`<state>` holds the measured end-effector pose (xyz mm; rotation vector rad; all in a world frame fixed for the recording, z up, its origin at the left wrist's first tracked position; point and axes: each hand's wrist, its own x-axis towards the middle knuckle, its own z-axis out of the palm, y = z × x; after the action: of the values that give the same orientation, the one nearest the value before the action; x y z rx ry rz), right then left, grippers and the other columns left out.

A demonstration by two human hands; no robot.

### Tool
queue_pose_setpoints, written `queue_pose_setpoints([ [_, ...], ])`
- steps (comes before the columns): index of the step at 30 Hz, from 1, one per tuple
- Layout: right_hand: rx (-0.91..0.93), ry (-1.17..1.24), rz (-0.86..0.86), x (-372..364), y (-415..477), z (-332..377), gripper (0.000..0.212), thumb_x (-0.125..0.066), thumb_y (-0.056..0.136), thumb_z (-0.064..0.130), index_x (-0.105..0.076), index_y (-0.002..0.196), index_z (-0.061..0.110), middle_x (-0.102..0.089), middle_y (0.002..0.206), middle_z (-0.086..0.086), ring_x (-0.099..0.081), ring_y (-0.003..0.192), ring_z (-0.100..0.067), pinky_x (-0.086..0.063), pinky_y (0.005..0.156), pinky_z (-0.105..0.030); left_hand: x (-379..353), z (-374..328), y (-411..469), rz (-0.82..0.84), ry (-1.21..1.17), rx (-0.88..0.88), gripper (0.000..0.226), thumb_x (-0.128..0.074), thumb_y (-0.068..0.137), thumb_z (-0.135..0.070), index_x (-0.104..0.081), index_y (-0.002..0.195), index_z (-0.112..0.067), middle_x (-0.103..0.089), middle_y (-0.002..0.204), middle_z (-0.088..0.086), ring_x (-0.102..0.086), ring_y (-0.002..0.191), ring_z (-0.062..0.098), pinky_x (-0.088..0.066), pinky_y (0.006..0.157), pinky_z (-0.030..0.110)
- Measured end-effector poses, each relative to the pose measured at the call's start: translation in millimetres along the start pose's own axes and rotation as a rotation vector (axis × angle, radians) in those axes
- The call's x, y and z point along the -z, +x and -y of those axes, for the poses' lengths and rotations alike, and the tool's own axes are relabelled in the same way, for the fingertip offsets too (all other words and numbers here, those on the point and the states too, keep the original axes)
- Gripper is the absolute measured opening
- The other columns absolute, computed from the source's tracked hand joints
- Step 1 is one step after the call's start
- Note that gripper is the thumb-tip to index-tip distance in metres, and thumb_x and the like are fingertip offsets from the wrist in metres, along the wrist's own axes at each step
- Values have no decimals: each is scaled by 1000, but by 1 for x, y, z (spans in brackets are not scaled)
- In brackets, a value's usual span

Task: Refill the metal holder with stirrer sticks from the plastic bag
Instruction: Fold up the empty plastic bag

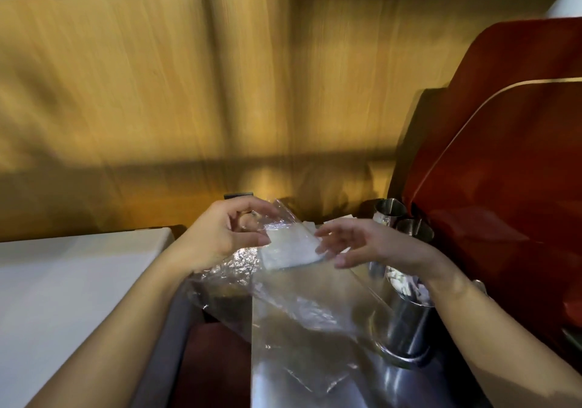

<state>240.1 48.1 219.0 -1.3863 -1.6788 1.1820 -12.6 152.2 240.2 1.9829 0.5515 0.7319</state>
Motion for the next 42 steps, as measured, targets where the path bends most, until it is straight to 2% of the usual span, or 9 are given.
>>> queue_pose_setpoints([
  [2, 22, 4, 55, -8, 4, 1, 29, -70, 76, 3, -62, 103, 7, -70, 94, -15, -67, 90, -24, -53, 83, -32, -5, -7, 2, 9, 31, -72, 40, -73, 71, 6, -67, 99, -23, -66, 74, 16, -50, 45, -3, -36, 44, 6],
  [6, 111, 40, -64, -8, 5, -6, 9, -70, 75, 2, -68, 81, 8, -71, 73, -12, -67, 73, -26, -54, 73, -36, 10, -4, -2, -38, -286, -63, 52, -70, 75, -8, -55, 120, -30, -69, 96, 8, -67, 81, 12, -54, 72, 19],
  [8, 163, 127, -121, -4, 2, -11, 7, -71, 74, 4, -68, 79, 10, -71, 70, -9, -66, 69, -24, -54, 68, -34, 25, 13, -6, -5, -542, 49, 58, -61, 77, -28, -46, 133, -23, -73, 85, 9, -66, 93, 25, -55, 79, 29],
  [12, 242, 427, -277, -1, 0, -23, 7, -69, 71, 7, -68, 78, 9, -70, 67, -7, -65, 63, -19, -53, 60, -28, 14, 49, -14, 301, -1255, 103, 75, -55, 84, -54, -42, 132, 1, -60, 115, 36, -60, 105, 43, -46, 92, 53],
  [18, 163, 544, -453, -10, 8, -38, 14, -70, 67, 10, -66, 81, 9, -71, 68, -5, -67, 64, -18, -55, 56, -26, -41, 77, -14, 142, -998, 215, 71, -58, 71, -69, -58, 121, -20, -61, 126, 21, -56, 118, 36, -51, 91, 48],
  [25, 103, 503, -529, -7, 8, -56, 22, -73, 64, 12, -65, 82, 4, -73, 69, -8, -68, 61, -19, -53, 51, -26, -59, 68, -12, -214, -541, 436, 31, -81, 63, -20, -67, 89, -9, -75, 81, 9, -69, 63, 16, -58, 53, 28],
  [30, 4, 455, -528, -8, 7, -67, 13, -72, 69, 11, -66, 79, 4, -71, 70, -13, -68, 60, -23, -52, 48, -27, -60, 69, -16, -326, -390, 404, 3, -72, 77, -10, -70, 75, -9, -74, 71, 4, -68, 61, 11, -53, 50, 26],
  [37, -68, 289, -449, -2, -1, -64, 17, -75, 60, 24, -73, 70, 11, -70, 65, -3, -63, 58, -14, -50, 48, -24, -44, 70, -22, -311, -368, 347, 17, -67, 79, -4, -74, 69, -15, -70, 61, -3, -64, 58, 11, -56, 50, 26],
  [42, -76, 495, -345, 4, -2, -68, 24, -71, 64, 8, -71, 86, 1, -72, 67, -14, -68, 56, -23, -57, 49, -30, -41, 67, -25, -302, -357, 231, 34, -59, 81, 7, -75, 67, -19, -73, 61, -4, -66, 57, 8, -54, 50, 20],
])
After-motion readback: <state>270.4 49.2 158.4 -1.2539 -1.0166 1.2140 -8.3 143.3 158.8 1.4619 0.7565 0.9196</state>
